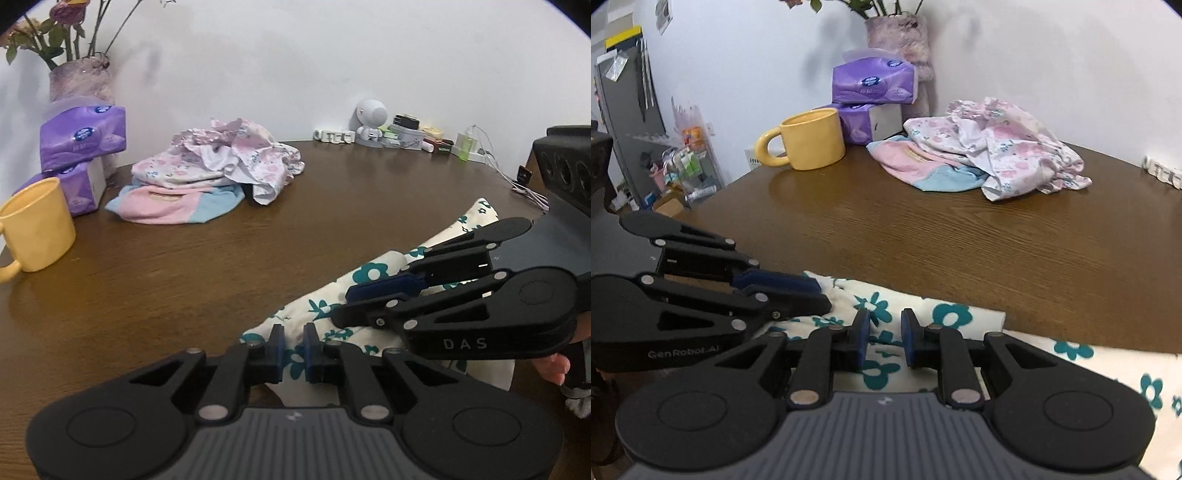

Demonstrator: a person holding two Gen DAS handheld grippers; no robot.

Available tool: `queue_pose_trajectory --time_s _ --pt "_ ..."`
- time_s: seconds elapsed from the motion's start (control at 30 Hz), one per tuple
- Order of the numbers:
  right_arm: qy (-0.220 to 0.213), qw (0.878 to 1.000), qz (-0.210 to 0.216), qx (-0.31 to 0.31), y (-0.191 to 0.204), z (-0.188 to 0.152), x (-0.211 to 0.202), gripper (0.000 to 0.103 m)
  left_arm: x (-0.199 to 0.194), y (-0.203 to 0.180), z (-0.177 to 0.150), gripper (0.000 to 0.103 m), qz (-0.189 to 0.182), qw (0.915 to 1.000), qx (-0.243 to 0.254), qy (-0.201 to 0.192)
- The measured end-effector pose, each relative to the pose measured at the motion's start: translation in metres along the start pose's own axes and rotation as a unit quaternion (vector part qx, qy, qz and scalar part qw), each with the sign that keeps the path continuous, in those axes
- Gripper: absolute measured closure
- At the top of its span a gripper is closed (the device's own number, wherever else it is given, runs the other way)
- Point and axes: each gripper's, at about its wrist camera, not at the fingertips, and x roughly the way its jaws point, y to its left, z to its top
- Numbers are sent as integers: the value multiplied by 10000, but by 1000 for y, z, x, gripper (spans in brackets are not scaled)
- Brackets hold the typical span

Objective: Fold clothes

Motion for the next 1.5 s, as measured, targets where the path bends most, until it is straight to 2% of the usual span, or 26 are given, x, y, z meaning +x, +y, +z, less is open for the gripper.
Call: queue_pose_trajectory --time_s 0.1,0.17,0.23,0.3,0.4,0.6,0.8,0.93,1.03,1.17,1.37,1.5 --pt "-86 9999 -77 -86 4 -5 -3 86 -4 -5 0 95 122 9998 116 -103" --pt "-208 9998 -57 -44 3 -3 -11 85 -16 -7 1 95 118 9993 129 -318" --pt "-429 9990 24 -135 4 0 -32 85 -31 -11 0 92 -19 9987 189 -465" --pt "-514 9980 79 -355 8 1 -52 85 -36 -16 -1 92 -148 9986 261 -425" --pt "-330 9981 197 -477 12 -3 -64 85 -38 -26 -4 92 -217 9984 416 -317" --pt "2 9993 252 -265 10 -25 -47 85 -29 -41 -12 93 -56 9967 787 -210" --pt "-78 9994 282 -198 8 -32 -48 85 -28 -49 -14 93 132 9942 1038 -266" --pt "-269 9990 351 -84 7 -29 -66 84 -55 -52 -13 91 111 9944 909 -519" --pt "-325 9985 348 -254 11 -32 -79 84 -58 -57 -18 89 85 9950 928 -356" --pt "-117 9990 343 -245 11 -39 -69 84 -45 -59 -25 89 150 9947 1002 -153" --pt "-91 9991 312 -272 12 -49 -60 85 -44 -63 -30 89 222 9929 1158 -178" --pt "-262 9987 432 -39 2 -47 -79 84 -63 -60 -26 87 218 9940 987 -414"
